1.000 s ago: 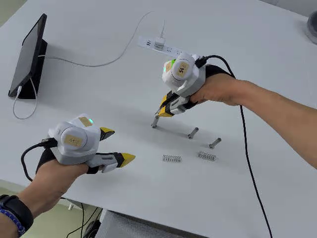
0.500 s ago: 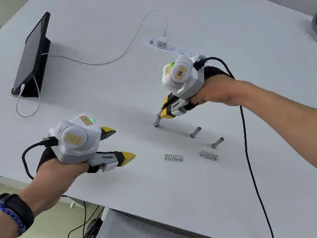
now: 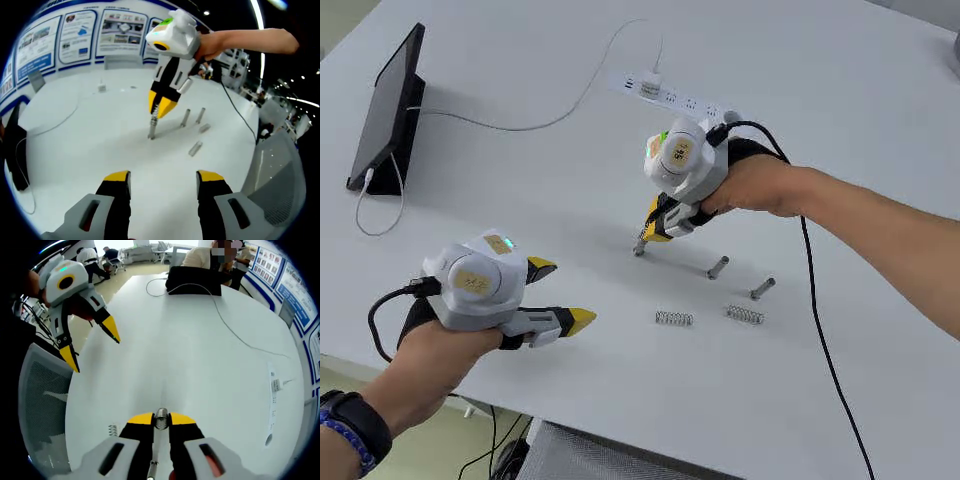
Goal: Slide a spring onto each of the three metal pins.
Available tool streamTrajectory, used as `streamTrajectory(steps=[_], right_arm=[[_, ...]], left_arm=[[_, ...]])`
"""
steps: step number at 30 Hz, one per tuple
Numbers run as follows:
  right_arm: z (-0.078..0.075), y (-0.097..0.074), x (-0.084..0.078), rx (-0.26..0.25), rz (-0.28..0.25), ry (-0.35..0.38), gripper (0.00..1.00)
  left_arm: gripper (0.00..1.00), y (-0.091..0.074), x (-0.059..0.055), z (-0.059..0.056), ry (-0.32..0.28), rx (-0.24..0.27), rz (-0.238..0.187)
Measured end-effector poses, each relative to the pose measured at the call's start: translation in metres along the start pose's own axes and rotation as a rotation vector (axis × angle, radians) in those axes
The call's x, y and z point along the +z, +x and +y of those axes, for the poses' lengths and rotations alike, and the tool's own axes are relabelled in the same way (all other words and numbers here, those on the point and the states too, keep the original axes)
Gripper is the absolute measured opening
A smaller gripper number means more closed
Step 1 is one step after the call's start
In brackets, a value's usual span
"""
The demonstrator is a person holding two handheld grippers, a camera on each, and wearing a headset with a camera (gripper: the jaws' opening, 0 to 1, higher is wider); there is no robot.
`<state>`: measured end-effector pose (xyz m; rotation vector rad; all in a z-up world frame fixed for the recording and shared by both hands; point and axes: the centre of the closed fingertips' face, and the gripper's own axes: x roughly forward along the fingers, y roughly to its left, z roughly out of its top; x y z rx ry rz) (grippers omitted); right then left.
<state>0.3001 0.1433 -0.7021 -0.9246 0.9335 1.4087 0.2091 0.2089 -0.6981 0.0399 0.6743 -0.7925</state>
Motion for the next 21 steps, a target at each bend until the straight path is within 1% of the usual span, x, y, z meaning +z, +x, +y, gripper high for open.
streamTrajectory(steps=[13, 21], right_arm=[[-0.001, 0.012, -0.001, 0.004, 0.008, -0.007, 0.12], [-0.001, 0.018, -0.003, 0.003, 0.017, -0.013, 0.12]], left_arm=[[0.55, 0.000, 0.001, 0.002, 0.002, 0.002, -0.003], [0.59, 0.000, 0.005, 0.001, 0.007, -0.002, -0.010]])
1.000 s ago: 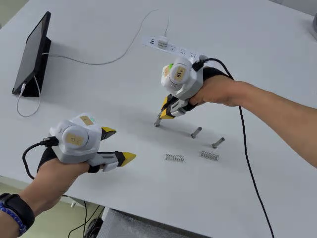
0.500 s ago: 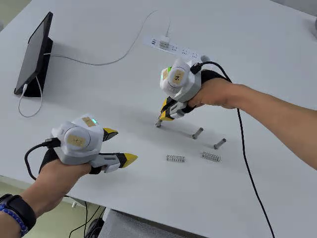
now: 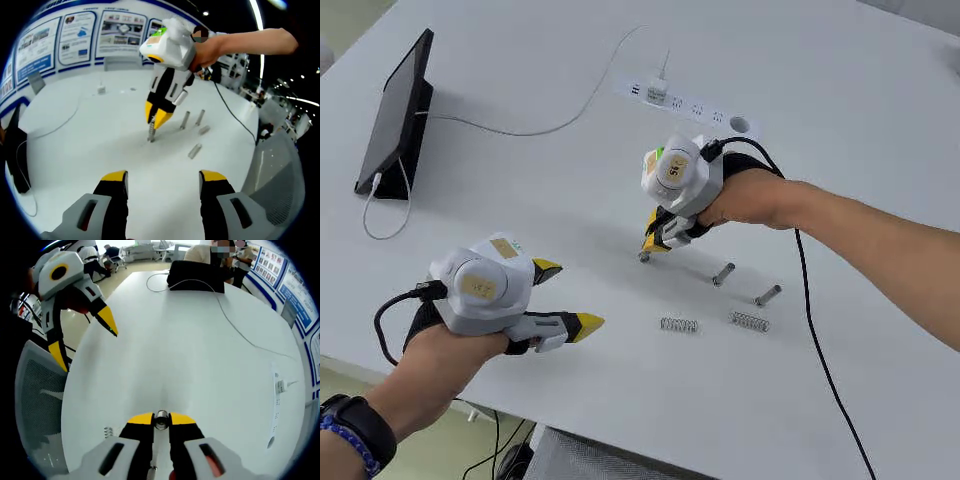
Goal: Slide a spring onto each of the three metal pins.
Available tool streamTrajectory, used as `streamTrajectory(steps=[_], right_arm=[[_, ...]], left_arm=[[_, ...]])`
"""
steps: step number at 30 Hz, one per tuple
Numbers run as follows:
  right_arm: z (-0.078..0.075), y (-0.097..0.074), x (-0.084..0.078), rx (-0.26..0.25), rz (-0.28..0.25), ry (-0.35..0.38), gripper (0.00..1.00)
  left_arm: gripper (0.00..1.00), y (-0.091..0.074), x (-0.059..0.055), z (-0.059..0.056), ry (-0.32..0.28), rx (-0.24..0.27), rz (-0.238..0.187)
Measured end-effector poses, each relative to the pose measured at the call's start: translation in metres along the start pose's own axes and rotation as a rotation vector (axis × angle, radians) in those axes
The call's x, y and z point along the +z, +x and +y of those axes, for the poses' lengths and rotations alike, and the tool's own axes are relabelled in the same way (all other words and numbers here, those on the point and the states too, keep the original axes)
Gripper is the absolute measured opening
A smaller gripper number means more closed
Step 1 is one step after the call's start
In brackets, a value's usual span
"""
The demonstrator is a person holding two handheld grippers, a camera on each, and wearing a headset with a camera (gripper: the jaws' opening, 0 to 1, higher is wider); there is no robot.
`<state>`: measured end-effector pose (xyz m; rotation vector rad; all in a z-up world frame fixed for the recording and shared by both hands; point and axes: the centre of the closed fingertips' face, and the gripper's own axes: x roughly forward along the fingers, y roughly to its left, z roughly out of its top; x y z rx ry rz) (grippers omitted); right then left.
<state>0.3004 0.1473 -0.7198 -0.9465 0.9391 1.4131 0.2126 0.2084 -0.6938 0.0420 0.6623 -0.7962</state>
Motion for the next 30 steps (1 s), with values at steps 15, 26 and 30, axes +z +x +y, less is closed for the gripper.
streamTrajectory(steps=[15, 26, 30], right_arm=[[-0.002, 0.018, -0.006, 0.000, 0.011, 0.006, 0.12], [-0.001, 0.024, -0.009, -0.002, 0.013, 0.010, 0.13], [-0.001, 0.024, -0.009, -0.002, 0.013, 0.010, 0.13]], left_arm=[[0.63, -0.002, 0.008, 0.000, 0.007, 0.000, -0.011], [0.64, -0.004, 0.008, 0.002, 0.002, 0.006, -0.010], [0.63, -0.005, 0.008, 0.002, 0.001, 0.007, -0.011]])
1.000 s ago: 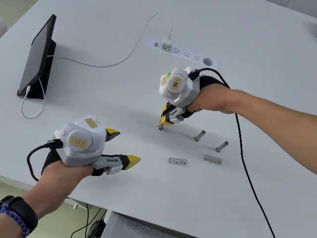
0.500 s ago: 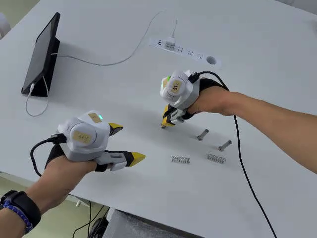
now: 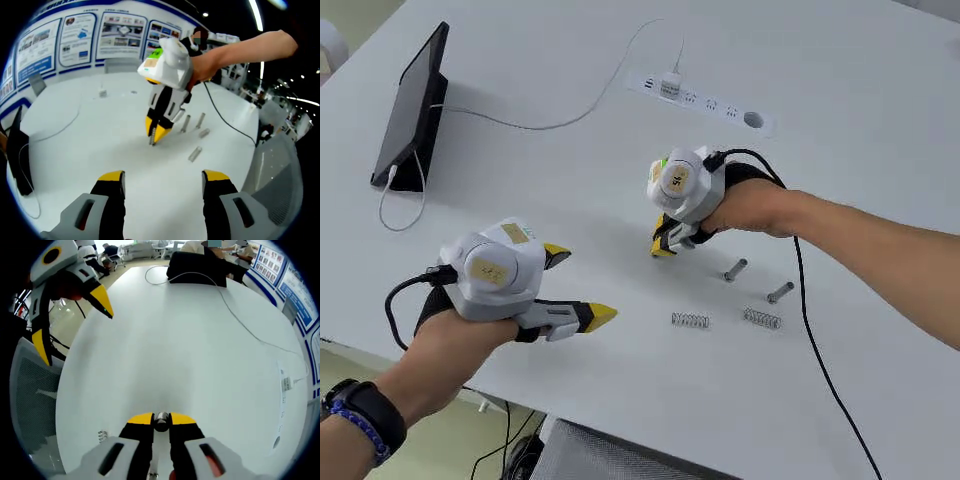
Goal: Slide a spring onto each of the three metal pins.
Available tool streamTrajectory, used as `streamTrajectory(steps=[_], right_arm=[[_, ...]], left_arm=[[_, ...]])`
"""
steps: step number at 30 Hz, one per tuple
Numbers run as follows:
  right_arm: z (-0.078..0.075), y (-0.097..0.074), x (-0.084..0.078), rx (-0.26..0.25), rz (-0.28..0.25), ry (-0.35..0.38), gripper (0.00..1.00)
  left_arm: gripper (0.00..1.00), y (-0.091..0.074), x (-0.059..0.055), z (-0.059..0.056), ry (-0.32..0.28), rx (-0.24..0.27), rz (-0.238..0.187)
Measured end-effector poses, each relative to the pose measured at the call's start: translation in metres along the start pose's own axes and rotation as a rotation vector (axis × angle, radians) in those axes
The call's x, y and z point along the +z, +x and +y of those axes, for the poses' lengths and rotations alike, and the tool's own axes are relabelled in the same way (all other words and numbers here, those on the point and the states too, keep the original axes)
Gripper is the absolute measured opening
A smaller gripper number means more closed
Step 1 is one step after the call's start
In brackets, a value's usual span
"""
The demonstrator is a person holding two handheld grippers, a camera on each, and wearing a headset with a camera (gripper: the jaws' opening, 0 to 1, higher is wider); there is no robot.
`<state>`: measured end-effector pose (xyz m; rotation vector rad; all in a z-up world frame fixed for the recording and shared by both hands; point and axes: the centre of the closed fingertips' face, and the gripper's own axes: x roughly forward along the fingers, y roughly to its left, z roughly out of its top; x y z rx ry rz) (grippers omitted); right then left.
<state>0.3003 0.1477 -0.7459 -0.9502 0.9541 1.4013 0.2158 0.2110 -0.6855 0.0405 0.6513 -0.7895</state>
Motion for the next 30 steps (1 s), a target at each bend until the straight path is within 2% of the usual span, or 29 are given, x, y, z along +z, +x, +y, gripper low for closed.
streamTrajectory(steps=[3, 9, 14, 22, 28, 30], right_arm=[[0.001, 0.000, 0.000, -0.001, 0.000, 0.000, 0.13], [0.002, -0.002, 0.001, 0.001, -0.003, -0.011, 0.23], [-0.002, -0.011, 0.004, -0.029, -0.023, -0.003, 0.35], [-0.003, -0.023, 0.002, -0.052, -0.044, 0.012, 0.43], [-0.006, -0.038, 0.007, -0.081, -0.086, 0.043, 0.46], [-0.009, -0.046, 0.011, -0.104, -0.124, 0.071, 0.47]], left_arm=[[0.63, 0.000, 0.000, 0.001, -0.003, 0.002, -0.002], [0.63, -0.001, 0.001, 0.002, -0.006, 0.004, -0.005], [0.63, 0.000, 0.001, 0.001, -0.006, -0.001, -0.005], [0.63, 0.001, 0.002, -0.005, -0.007, -0.011, -0.007], [0.63, 0.003, 0.002, -0.009, -0.002, -0.022, -0.001], [0.63, 0.004, 0.003, -0.011, 0.000, -0.025, -0.001]])
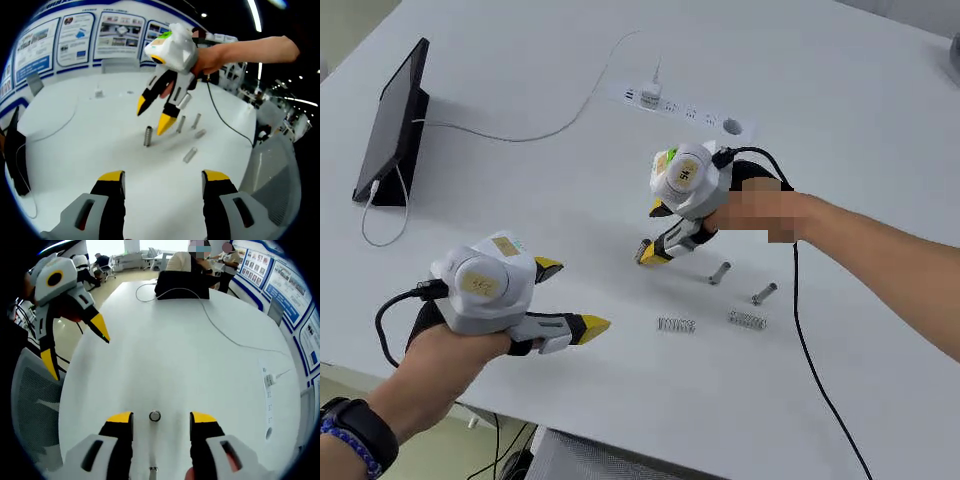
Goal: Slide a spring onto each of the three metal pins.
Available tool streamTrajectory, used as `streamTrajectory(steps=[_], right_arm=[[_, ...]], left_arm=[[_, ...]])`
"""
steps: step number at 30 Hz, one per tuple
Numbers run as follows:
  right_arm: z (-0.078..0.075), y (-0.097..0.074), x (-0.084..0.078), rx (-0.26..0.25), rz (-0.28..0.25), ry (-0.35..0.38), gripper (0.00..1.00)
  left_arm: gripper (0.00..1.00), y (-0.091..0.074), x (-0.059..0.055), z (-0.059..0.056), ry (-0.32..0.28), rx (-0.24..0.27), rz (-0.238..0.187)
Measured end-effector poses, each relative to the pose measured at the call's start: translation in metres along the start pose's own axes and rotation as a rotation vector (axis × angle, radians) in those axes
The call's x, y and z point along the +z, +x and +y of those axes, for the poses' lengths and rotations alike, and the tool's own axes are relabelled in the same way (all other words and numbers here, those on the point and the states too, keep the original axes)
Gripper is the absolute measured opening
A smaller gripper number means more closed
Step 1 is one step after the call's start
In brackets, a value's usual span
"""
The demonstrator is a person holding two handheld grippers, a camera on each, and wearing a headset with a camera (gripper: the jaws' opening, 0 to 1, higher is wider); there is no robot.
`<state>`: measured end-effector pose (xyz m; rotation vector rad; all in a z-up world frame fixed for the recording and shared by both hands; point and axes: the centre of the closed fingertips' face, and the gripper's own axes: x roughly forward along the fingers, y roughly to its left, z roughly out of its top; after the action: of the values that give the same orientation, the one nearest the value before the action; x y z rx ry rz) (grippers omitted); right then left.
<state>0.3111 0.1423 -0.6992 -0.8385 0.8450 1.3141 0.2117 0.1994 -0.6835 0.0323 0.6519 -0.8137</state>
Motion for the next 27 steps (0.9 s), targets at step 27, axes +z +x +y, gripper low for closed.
streamTrajectory(steps=[27], right_arm=[[-0.026, -0.056, 0.018, -0.209, -0.350, 0.314, 0.60]], left_arm=[[0.64, 0.003, 0.006, -0.012, 0.003, -0.013, -0.001]])
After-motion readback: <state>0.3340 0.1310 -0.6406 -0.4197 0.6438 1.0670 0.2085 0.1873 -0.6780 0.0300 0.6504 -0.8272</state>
